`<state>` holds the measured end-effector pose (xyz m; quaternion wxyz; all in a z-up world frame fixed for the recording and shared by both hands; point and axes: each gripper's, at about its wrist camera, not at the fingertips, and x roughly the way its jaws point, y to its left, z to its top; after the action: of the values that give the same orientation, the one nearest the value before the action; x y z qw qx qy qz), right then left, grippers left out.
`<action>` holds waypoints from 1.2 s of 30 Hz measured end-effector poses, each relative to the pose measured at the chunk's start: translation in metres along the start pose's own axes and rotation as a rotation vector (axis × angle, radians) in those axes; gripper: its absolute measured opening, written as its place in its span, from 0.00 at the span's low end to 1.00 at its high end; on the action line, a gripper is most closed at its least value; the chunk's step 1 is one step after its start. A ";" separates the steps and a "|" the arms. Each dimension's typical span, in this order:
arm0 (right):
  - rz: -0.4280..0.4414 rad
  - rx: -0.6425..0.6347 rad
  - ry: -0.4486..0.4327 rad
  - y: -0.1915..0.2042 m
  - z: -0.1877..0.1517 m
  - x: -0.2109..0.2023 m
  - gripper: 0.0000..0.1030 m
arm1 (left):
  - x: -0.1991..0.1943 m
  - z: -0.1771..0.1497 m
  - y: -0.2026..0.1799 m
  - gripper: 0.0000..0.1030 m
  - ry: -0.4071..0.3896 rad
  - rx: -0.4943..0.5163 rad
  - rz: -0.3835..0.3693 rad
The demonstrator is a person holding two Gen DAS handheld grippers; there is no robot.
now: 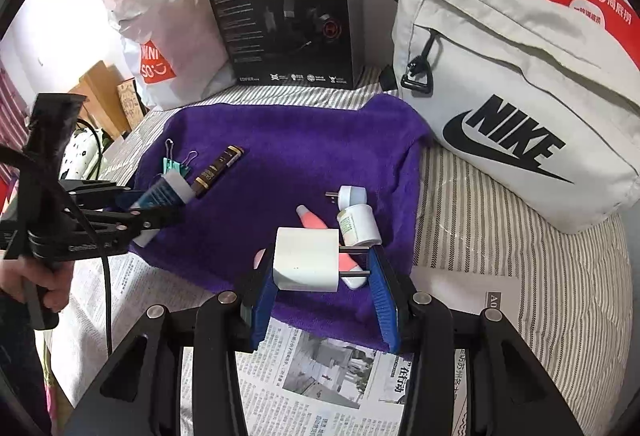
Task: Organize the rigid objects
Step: 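Carry the deodorant stick and white charger with both tools onto the purple towel, then set the stick beside the bottle and open the left tool while the right tool lowers the charger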
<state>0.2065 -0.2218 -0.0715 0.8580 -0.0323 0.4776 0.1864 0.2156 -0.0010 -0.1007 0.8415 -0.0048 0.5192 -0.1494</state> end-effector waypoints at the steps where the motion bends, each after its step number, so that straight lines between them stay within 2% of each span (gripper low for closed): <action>1: -0.001 0.004 0.005 -0.001 0.000 0.002 0.42 | 0.004 0.000 -0.001 0.33 0.004 0.009 0.010; 5: 0.000 0.001 0.016 -0.002 -0.001 0.008 0.42 | 0.012 -0.001 0.000 0.33 0.027 0.033 0.045; 8: 0.004 -0.002 0.021 0.000 0.001 0.011 0.42 | 0.015 -0.001 0.002 0.33 0.030 0.035 0.029; 22: 0.027 -0.010 0.045 0.010 0.001 0.022 0.42 | 0.019 -0.002 -0.003 0.34 0.019 0.071 0.045; 24: 0.029 -0.010 0.044 0.011 0.002 0.022 0.42 | 0.018 -0.002 -0.003 0.37 0.024 0.067 0.033; 28: 0.033 -0.018 0.038 0.014 0.003 0.022 0.42 | 0.016 -0.006 -0.004 0.50 0.042 0.067 0.024; 31: 0.034 -0.020 0.036 0.015 0.004 0.022 0.42 | 0.015 -0.009 -0.004 0.51 0.053 0.068 0.050; 36: 0.025 -0.025 0.028 0.015 0.008 0.025 0.42 | -0.004 -0.015 0.006 0.51 0.031 0.020 0.046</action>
<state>0.2194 -0.1988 -0.0864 0.8483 -0.0395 0.4878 0.2025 0.2027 0.0080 -0.1054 0.8366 0.0180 0.5306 -0.1354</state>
